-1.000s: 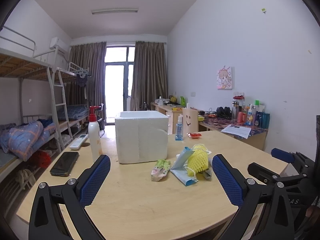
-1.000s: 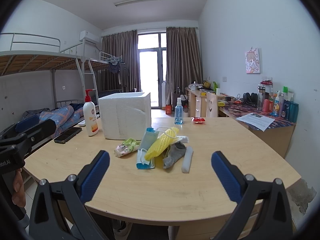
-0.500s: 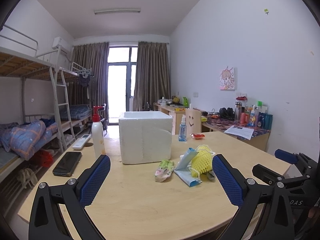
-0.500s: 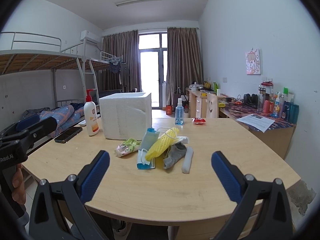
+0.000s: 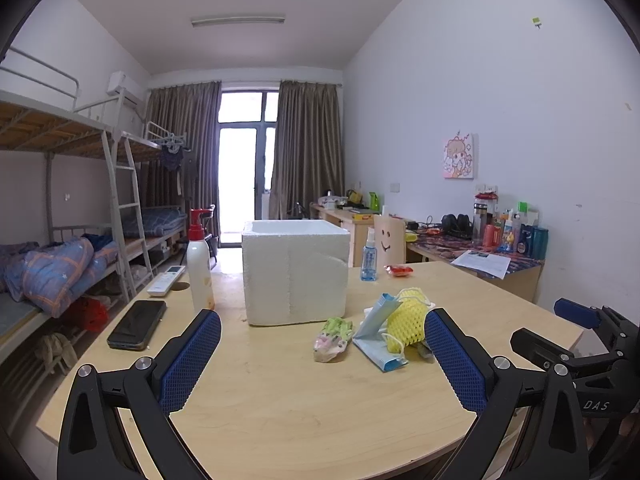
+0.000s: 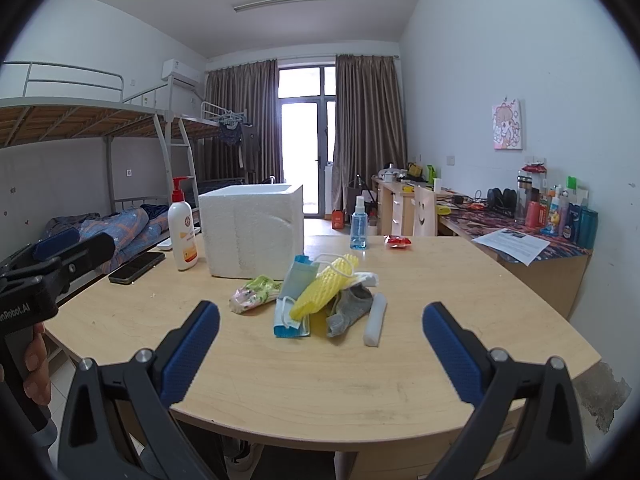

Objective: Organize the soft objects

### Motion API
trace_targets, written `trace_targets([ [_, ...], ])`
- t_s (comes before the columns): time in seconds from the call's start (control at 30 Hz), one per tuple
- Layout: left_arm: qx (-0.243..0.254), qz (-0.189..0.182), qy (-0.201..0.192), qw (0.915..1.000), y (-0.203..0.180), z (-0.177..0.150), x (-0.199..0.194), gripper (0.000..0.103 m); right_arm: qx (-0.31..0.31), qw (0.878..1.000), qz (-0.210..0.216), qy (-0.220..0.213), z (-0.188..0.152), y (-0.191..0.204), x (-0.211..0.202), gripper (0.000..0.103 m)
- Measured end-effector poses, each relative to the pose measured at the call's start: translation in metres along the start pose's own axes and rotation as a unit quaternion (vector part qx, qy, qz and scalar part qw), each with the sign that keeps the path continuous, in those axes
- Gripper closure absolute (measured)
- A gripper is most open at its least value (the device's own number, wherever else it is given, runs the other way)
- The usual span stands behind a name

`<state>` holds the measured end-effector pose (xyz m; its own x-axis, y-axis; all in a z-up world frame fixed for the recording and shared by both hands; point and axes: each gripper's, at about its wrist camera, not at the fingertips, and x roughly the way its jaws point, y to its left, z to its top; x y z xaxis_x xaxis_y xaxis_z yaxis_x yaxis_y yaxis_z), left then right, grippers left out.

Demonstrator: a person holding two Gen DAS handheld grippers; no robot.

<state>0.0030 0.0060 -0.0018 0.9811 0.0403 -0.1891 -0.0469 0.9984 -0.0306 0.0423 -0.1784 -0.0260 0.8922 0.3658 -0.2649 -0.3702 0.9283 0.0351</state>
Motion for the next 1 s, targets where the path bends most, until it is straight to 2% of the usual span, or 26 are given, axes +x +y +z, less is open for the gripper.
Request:
trace_targets([
  [0.57,0.0,-0.001,0.012,0.9999,0.003,0.004,0.006,0.001,0.008,1.0,0.002,0.005,0.001,-0.004,0.005,0.0],
  [1.0,-0.007,-0.001,0.043,0.9991,0.009,0.01,0.04,0.001,0.01,1.0,-0.001,0.026,0.007,-0.01,0.029,0.0],
])
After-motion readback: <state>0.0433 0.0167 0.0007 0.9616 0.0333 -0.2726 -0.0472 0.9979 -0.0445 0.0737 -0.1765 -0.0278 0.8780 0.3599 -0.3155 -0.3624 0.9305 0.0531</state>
